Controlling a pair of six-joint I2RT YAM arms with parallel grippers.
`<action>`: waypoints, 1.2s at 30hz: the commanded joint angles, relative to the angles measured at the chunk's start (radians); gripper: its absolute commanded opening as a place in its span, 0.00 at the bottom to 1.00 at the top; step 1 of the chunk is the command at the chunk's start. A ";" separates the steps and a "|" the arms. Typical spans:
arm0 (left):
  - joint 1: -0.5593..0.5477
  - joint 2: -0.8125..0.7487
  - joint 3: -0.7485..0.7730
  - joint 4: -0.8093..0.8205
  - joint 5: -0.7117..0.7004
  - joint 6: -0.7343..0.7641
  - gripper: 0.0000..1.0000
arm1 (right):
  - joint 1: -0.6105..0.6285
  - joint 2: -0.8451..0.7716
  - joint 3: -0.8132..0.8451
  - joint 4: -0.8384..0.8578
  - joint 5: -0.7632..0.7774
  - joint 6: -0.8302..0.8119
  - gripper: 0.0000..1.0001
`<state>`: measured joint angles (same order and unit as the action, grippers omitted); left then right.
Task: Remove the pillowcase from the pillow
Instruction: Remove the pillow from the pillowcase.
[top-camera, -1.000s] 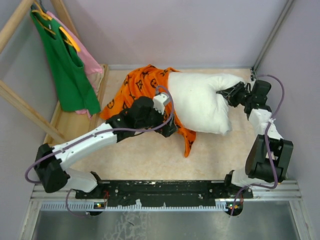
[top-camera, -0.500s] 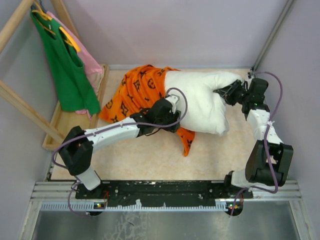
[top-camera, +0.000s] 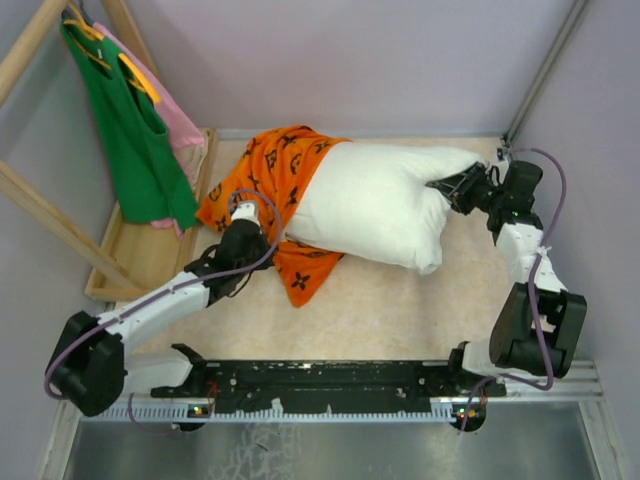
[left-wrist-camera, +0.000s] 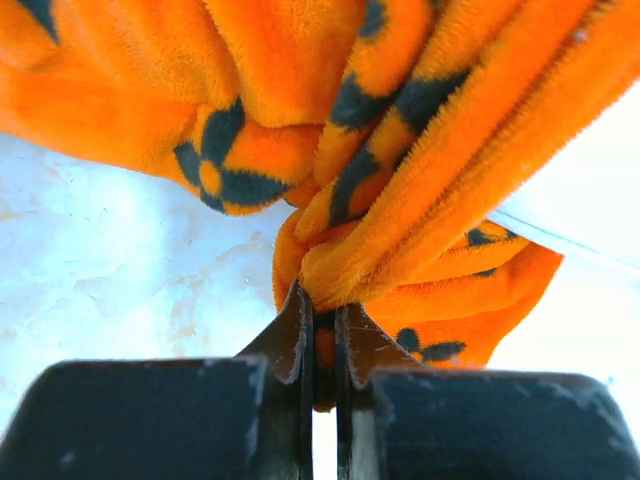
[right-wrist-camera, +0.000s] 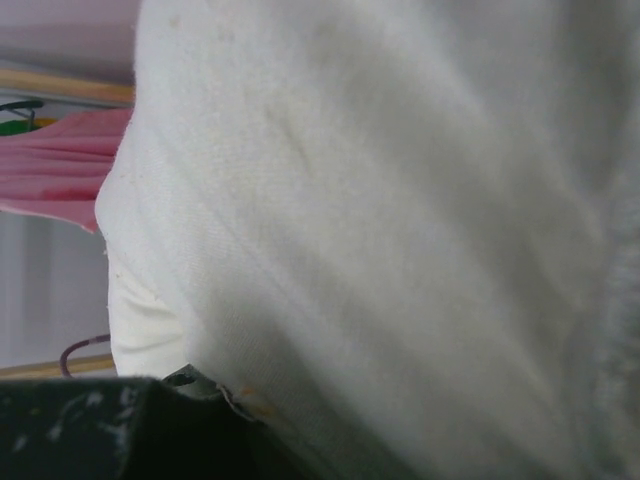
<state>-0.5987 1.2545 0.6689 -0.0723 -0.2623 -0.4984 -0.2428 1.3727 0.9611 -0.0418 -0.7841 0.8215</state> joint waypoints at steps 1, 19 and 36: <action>0.003 -0.119 -0.075 -0.097 -0.182 0.002 0.00 | -0.041 -0.010 0.019 0.238 0.048 0.050 0.00; -0.074 -0.222 0.196 0.266 -0.158 0.349 1.00 | 0.026 -0.085 0.062 0.065 0.150 -0.077 0.00; 0.113 0.633 0.928 0.123 0.073 0.439 0.99 | 0.062 -0.120 0.095 -0.007 0.140 -0.122 0.00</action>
<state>-0.5278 1.8221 1.5208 0.0578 -0.2928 -0.0715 -0.1833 1.3170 0.9653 -0.1028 -0.6769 0.7395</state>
